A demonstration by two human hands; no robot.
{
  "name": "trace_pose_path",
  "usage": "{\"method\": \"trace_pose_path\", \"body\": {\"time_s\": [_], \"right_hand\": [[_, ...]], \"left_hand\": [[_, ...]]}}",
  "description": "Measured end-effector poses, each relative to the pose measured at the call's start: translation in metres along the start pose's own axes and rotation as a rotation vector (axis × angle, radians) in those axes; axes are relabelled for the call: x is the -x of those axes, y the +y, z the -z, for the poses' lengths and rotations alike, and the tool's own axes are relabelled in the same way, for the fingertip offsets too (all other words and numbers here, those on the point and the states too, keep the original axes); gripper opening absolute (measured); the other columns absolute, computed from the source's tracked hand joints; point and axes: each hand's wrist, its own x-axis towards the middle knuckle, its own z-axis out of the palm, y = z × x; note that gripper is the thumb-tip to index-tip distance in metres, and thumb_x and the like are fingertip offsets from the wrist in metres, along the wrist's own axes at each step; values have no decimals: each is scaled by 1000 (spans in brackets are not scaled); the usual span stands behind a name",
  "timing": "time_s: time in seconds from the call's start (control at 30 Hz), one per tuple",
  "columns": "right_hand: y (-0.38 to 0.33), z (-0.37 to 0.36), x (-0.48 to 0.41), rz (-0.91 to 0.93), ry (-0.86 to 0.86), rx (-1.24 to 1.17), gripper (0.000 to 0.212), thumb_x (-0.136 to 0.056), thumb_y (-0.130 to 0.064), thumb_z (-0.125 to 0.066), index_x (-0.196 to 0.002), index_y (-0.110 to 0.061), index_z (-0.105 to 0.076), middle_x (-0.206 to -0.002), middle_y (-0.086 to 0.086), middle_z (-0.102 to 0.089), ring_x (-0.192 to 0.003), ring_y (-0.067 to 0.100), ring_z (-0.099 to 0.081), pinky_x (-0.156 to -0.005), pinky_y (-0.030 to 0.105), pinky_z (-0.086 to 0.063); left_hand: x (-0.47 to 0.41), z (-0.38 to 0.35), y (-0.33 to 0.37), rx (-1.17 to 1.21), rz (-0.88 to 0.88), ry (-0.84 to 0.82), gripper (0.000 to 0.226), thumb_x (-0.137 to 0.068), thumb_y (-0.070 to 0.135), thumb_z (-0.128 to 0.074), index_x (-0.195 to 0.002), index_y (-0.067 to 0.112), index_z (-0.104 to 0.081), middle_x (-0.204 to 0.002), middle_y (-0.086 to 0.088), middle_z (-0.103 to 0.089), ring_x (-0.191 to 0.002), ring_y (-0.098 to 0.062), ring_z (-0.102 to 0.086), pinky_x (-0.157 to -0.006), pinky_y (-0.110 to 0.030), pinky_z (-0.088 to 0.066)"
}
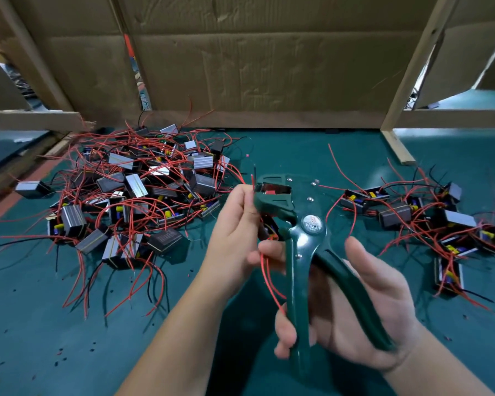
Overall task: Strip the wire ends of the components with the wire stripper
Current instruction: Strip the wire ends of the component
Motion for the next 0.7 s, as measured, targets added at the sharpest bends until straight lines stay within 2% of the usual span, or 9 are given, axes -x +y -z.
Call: {"method": "trace_pose_path", "body": {"time_s": [0.07, 0.13, 0.17, 0.3, 0.37, 0.43, 0.5, 0.6, 0.7], "right_hand": [[-3, 2, 3, 49, 64, -6, 72, -87, -44, -63, -141, -2, -41, -141, 11, -49, -86, 36, -63, -85, 53, -50], [-8, 3, 6, 132, 126, 24, 71, -82, -39, -71, -137, -2, -46, -139, 11, -52, -85, 37, -65, -83, 54, -51], [-11, 3, 6, 186, 167, 44, 72, -78, -36, -75, -136, -3, -49, -137, 11, -54, -84, 37, -66, -81, 53, -52], [-28, 5, 13, 477, 419, 207, 76, -63, -35, -84, -127, -5, -58, -131, 11, -58, -76, 37, -68, -76, 52, -56], [-37, 8, 17, 587, 524, 294, 74, -68, -33, -79, -131, -5, -52, -131, 9, -56, -77, 37, -68, -74, 50, -56], [-41, 13, 19, 653, 624, 349, 64, -82, -23, -59, -139, -1, -40, -132, 11, -50, -79, 39, -66, -73, 48, -56], [-42, 15, 19, 669, 682, 364, 52, -86, -21, -43, -134, -2, -42, -122, 11, -51, -82, 41, -66, -74, 49, -57], [-41, 13, 17, 599, 697, 280, 26, -81, -22, -49, -104, -13, -56, -104, 12, -50, -80, 44, -67, -71, 50, -57], [-39, 13, 17, 496, 676, 181, 30, -70, -28, -61, -96, -11, -63, -107, 22, -53, -76, 45, -67, -69, 51, -57]], "left_hand": [[-2, -1, -1, -129, -90, 30, 28, -97, 39, -40, -85, 16, -50, -80, -12, -48, -54, -6, -47, -50, -17, -42], [-6, 3, -2, -270, -236, 181, 25, -96, 34, -39, -85, 17, -53, -89, -8, -58, -81, -15, -57, -75, -28, -49], [-9, 7, 0, -281, -268, 267, 23, -96, 33, -39, -84, 20, -54, -92, -4, -59, -88, -15, -57, -80, -29, -48], [-20, 38, 7, -307, -289, 553, 26, -99, 27, -37, -80, 27, -55, -81, 13, -62, -81, -8, -60, -72, -25, -47], [-22, 52, 9, -409, -277, 638, 29, -102, 21, -37, -81, 26, -57, -78, 12, -61, -75, -4, -59, -71, -28, -47], [-22, 58, 7, -559, -232, 660, 27, -102, 18, -37, -87, 24, -59, -85, 6, -62, -81, -8, -59, -76, -34, -49], [-22, 59, 5, -754, -167, 639, 24, -100, 14, -38, -104, 20, -60, -102, -4, -61, -98, -20, -57, -88, -35, -45], [-18, 55, -1, -1050, -53, 533, 31, -95, 12, -45, -124, 12, -56, -132, -19, -47, -126, -27, -37, -100, -24, -26], [-14, 49, -4, -1312, 182, 431, 35, -96, 25, -47, -131, 24, -53, -150, -18, -30, -139, -31, -19, -111, -43, -19]]}}
